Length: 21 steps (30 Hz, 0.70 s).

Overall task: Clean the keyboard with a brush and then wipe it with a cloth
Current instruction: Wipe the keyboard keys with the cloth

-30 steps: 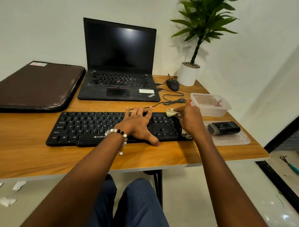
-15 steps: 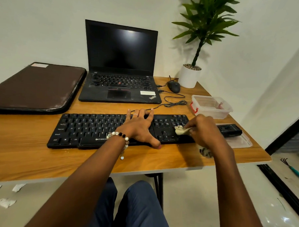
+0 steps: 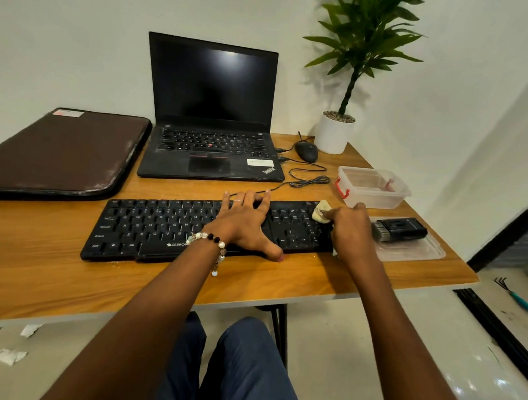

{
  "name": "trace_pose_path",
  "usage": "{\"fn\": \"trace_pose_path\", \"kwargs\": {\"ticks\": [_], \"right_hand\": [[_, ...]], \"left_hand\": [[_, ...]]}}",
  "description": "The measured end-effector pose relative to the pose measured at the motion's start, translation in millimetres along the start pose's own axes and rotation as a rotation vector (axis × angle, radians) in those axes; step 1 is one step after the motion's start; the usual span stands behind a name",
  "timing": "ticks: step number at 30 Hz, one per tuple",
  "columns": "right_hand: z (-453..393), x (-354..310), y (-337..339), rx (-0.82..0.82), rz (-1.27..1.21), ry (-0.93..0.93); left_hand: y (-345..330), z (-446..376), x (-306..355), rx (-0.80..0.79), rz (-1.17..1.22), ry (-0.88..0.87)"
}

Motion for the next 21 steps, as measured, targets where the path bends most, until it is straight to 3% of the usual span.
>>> {"fn": "trace_pose_path", "kwargs": {"ticks": [3,7,10,15,17,19,21], "right_hand": [[18.4,2.8,-14.3,0.105,-0.261,-0.039],[37.1,-4.3,-25.1,0.179,-0.236,-0.033],[50.0,-12.2,-41.6,0.216,-0.392,0.049],[43.1,-5.5,5.0,-0.083,-0.067,0.050],[28.1,-7.9,29.4,-0.058,0.002,0.044],[5.6,-7.2,32.2,0.101,0.017,0.062],[-6.3,-10.3,16.9,0.050,0.112,0.092]], "left_hand": [[-0.5,-0.6,-0.5,0.010,0.002,-0.005],[-0.9,0.0,0.9,0.012,0.000,-0.003],[-0.7,-0.3,0.9,0.015,-0.001,-0.001],[-0.9,-0.4,-0.7,0.007,-0.006,-0.002],[-0.5,-0.1,-0.3,0.001,-0.003,-0.003],[-0.7,-0.8,-0.1,-0.001,-0.004,0.002],[-0.7,-1.3,0.3,0.000,-0.003,0.005]]}}
Point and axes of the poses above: each hand's wrist, its own z-axis away from the middle knuckle, its own y-axis out of the back of the hand, x = y × z, the point moved 1 cm from there along -z, towards the middle knuckle, and after that the axes turned 13 degrees about -x, right-handed, at the moved point
